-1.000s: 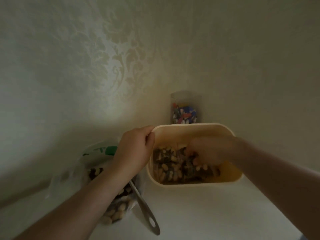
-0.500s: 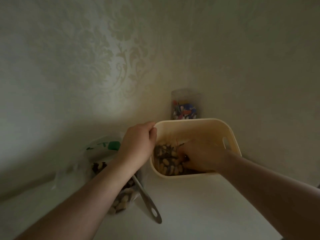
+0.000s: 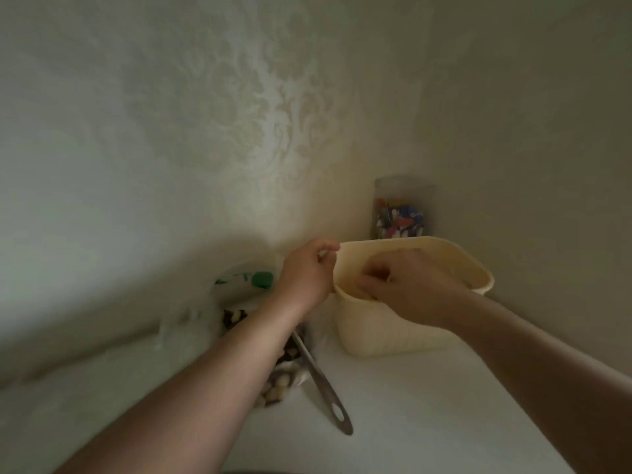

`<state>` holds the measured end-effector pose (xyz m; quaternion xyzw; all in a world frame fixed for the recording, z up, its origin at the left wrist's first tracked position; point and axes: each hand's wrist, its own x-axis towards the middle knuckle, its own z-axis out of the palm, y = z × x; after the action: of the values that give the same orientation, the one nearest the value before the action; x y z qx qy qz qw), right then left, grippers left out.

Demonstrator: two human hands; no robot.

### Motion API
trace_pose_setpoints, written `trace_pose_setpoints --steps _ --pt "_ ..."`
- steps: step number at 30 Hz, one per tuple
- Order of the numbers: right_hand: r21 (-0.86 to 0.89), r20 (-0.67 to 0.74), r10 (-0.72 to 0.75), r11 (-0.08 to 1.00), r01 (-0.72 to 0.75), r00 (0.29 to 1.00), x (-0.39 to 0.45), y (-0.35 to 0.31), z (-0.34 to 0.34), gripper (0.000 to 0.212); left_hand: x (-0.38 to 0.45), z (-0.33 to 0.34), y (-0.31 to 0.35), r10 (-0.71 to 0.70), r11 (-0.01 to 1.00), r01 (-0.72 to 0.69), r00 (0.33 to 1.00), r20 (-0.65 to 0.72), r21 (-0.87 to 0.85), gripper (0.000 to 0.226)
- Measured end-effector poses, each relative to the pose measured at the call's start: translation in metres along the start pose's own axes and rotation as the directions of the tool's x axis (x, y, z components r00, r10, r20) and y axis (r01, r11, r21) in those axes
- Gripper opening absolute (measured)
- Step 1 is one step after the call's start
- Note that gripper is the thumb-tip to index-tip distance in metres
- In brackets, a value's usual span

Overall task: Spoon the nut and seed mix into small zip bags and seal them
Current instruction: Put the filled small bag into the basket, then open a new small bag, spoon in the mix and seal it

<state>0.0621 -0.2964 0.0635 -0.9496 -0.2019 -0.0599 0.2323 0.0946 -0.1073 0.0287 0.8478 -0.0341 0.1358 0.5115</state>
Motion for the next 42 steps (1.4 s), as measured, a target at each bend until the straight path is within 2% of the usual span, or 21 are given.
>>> trace_pose_setpoints --steps 2,4,5,7,9,13,16,18,21,24,29,31,32,34,36,37,39,42 --pt "0.080 -0.044 -0.017 0.997 0.021 0.999 0.003 -0.012 0.006 0.033 -0.009 -0.011 -0.003 -0.004 0.997 0.009 0.998 0.065 -0.077 0.022" --pt "0.160 -0.138 -0.067 0.983 0.090 0.988 0.006 -0.022 0.014 0.031 -0.025 -0.028 -0.006 0.071 0.994 -0.063 0.993 0.093 -0.087 0.019" --pt "0.172 -0.214 -0.118 0.973 0.156 0.970 0.008 -0.027 0.018 0.027 -0.034 -0.040 -0.008 0.124 0.992 -0.120 0.989 0.082 -0.049 0.020" --pt "0.106 -0.371 -0.268 0.939 0.327 0.889 0.009 -0.041 0.029 0.016 -0.049 -0.066 -0.018 0.215 0.971 -0.217 0.976 0.030 0.097 0.023" --pt "0.060 -0.418 -0.392 0.888 0.456 0.819 0.008 -0.059 0.047 0.009 -0.062 -0.095 -0.034 0.237 0.949 -0.234 0.971 0.010 0.213 0.021" --pt "0.087 -0.267 -0.505 0.835 0.543 0.821 0.007 -0.079 0.102 0.009 -0.094 -0.158 -0.069 0.248 0.854 -0.227 0.969 0.016 0.469 0.024" --pt "0.109 -0.185 -0.466 0.865 0.490 0.865 0.018 -0.076 0.138 0.009 -0.121 -0.208 -0.091 0.143 0.784 -0.133 0.989 0.032 0.607 0.038" --pt "0.105 -0.172 -0.442 0.880 0.463 0.880 0.027 -0.076 0.152 0.009 -0.133 -0.231 -0.108 0.009 0.659 -0.070 0.996 0.085 0.749 0.036" --pt "0.104 -0.175 -0.437 0.883 0.458 0.882 0.034 -0.081 0.165 0.009 -0.150 -0.243 -0.135 -0.090 0.503 -0.097 0.982 0.164 0.859 0.032" --pt "0.108 -0.185 -0.437 0.881 0.460 0.880 0.031 -0.084 0.171 0.007 -0.155 -0.234 -0.160 -0.026 0.451 -0.141 0.985 0.171 0.881 0.032" --pt "0.093 -0.202 -0.477 0.860 0.501 0.856 0.025 -0.086 0.176 0.009 -0.151 -0.225 -0.175 0.199 0.492 -0.176 0.976 0.087 0.852 0.025" --pt "0.093 -0.211 -0.467 0.865 0.493 0.859 0.024 -0.084 0.175 0.009 -0.148 -0.222 -0.168 0.303 0.533 -0.171 0.953 0.002 0.829 0.025" --pt "0.106 -0.219 -0.457 0.867 0.486 0.862 0.024 -0.084 0.174 0.008 -0.146 -0.221 -0.160 0.352 0.589 -0.163 0.933 -0.070 0.791 0.025" --pt "0.139 -0.255 -0.440 0.865 0.483 0.861 0.023 -0.084 0.172 0.009 -0.139 -0.221 -0.138 0.387 0.774 -0.139 0.876 -0.289 0.618 0.025" --pt "0.170 -0.284 -0.425 0.860 0.482 0.859 0.022 -0.085 0.171 0.009 -0.126 -0.224 -0.115 0.266 0.938 -0.098 0.820 -0.507 0.334 0.031" --pt "0.195 -0.293 -0.415 0.856 0.479 0.861 0.022 -0.085 0.171 0.010 -0.118 -0.225 -0.104 0.171 0.982 -0.092 0.805 -0.569 0.166 0.033" --pt "0.278 -0.269 -0.349 0.864 0.419 0.898 0.020 -0.088 0.169 0.013 -0.103 -0.219 -0.088 0.036 0.989 -0.112 0.804 -0.593 -0.092 0.028" --pt "0.488 -0.145 -0.229 0.830 0.271 0.963 0.018 -0.092 0.162 0.028 -0.086 -0.186 -0.074 -0.062 0.959 -0.089 0.861 -0.505 -0.270 0.015"
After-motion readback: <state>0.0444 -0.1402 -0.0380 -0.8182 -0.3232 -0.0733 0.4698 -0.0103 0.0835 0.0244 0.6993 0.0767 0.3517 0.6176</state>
